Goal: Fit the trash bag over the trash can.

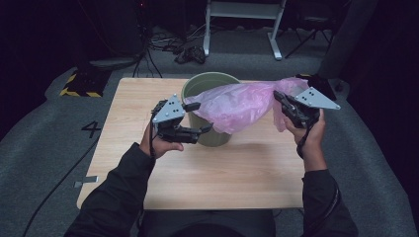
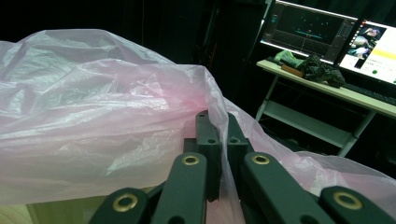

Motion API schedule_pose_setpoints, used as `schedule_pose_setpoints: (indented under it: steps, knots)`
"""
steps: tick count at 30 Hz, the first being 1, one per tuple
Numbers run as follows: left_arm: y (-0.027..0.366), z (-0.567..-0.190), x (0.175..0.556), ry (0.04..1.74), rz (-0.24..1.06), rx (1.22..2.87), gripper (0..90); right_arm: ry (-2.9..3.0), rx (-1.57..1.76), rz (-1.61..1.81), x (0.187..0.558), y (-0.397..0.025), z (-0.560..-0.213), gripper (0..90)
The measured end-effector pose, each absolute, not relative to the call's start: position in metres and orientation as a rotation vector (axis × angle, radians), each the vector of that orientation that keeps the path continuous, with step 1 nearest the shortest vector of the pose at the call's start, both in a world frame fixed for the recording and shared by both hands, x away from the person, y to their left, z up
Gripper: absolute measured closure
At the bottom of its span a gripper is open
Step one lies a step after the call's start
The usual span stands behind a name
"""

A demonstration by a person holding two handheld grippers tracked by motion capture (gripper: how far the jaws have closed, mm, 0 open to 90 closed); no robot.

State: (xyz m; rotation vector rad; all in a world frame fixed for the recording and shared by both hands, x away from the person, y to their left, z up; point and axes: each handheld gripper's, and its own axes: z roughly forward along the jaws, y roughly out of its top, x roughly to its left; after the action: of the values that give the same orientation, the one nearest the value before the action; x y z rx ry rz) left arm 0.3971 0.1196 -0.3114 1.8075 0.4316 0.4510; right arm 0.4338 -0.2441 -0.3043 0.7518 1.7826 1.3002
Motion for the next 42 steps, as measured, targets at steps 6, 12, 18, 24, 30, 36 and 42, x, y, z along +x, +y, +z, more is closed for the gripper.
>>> schedule_pose_setpoints:
  steps: [6,12,18,24,30,36,42]
  knots:
    - [0.103,-0.314,0.412,0.453,0.498,1.833,43.5,1.793,0.739,1.305,0.436,-0.238,-0.304,89.8]
    - [0.099,-0.314,0.432,0.459,0.579,1.875,67.8,1.79,0.739,1.303,0.437,-0.236,-0.303,89.8]
    - [0.096,-0.31,0.446,0.468,0.65,1.933,73.3,1.789,0.737,1.308,0.438,-0.233,-0.303,89.8]
    - [0.094,-0.314,0.472,0.549,0.697,2.064,65.3,1.805,0.72,1.231,0.444,-0.223,-0.305,89.8]
    - [0.113,-0.313,0.477,0.608,0.644,2.024,41.8,1.828,0.722,1.172,0.446,-0.218,-0.308,89.7]
    - [0.132,-0.301,0.47,0.568,0.558,1.926,36.6,1.831,0.723,1.097,0.448,-0.214,-0.31,89.7]
    - [0.113,-0.29,0.457,0.45,0.563,1.932,35.0,1.827,0.715,1.039,0.449,-0.203,-0.308,89.7]
